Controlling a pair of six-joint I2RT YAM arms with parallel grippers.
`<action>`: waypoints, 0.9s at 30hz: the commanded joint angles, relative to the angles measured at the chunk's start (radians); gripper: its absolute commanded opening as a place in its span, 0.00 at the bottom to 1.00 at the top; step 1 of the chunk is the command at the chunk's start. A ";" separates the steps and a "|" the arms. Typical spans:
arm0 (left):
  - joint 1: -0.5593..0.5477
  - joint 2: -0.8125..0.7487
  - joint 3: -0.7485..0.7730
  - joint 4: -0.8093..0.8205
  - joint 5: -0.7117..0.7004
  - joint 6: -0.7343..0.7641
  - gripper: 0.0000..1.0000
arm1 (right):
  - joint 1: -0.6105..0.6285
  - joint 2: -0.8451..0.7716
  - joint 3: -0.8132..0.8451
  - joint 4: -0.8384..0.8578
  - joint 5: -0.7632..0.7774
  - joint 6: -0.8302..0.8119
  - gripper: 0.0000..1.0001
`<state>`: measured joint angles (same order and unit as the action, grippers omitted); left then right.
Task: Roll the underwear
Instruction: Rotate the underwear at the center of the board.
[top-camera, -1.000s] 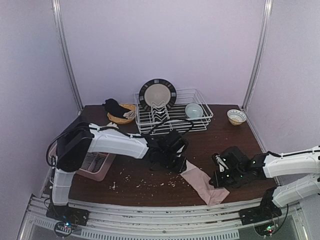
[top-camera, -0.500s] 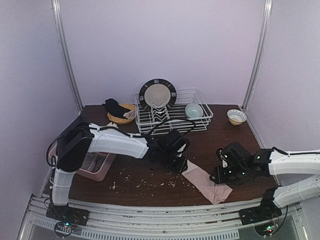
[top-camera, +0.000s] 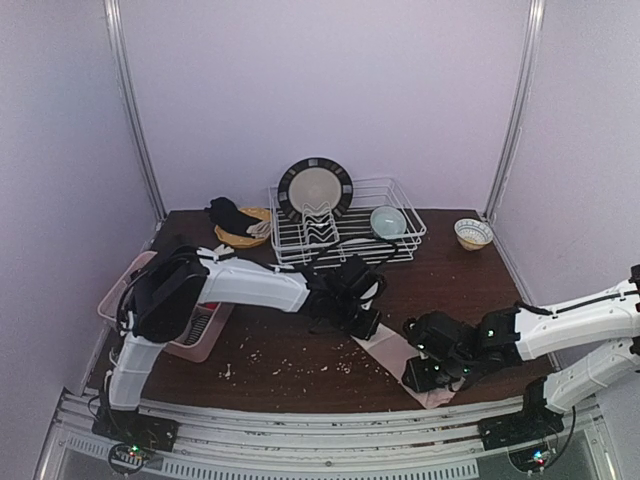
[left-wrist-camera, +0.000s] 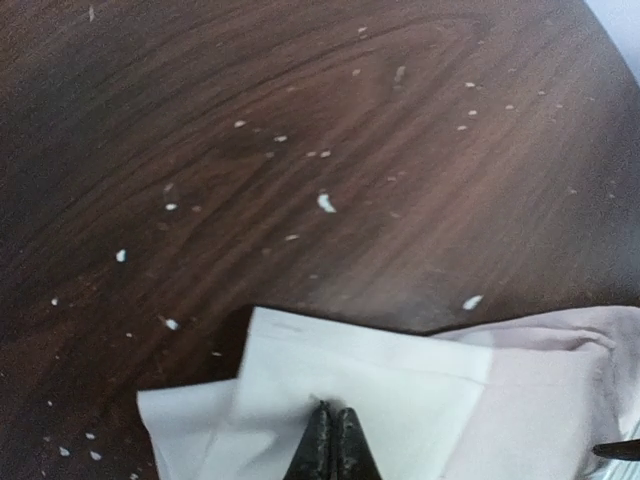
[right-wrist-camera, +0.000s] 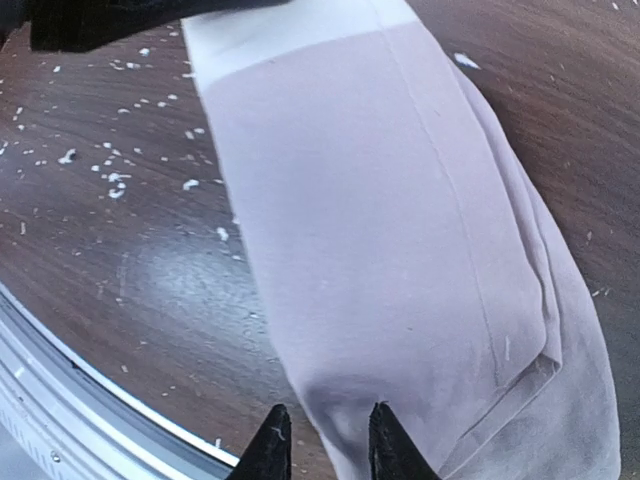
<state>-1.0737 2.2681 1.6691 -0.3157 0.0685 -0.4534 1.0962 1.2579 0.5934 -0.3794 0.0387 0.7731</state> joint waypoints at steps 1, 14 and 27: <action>0.033 0.022 -0.030 0.010 -0.015 -0.010 0.00 | 0.003 -0.005 -0.034 -0.001 0.068 0.055 0.26; 0.035 -0.128 -0.304 0.060 -0.178 -0.212 0.00 | -0.085 0.035 -0.059 -0.024 0.079 0.017 0.27; -0.094 -0.311 -0.551 0.076 -0.345 -0.538 0.16 | -0.220 0.133 0.085 -0.019 0.054 -0.136 0.35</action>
<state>-1.1465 1.9980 1.1812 -0.1192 -0.2207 -0.9028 0.8856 1.4120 0.6361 -0.3386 0.0933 0.6903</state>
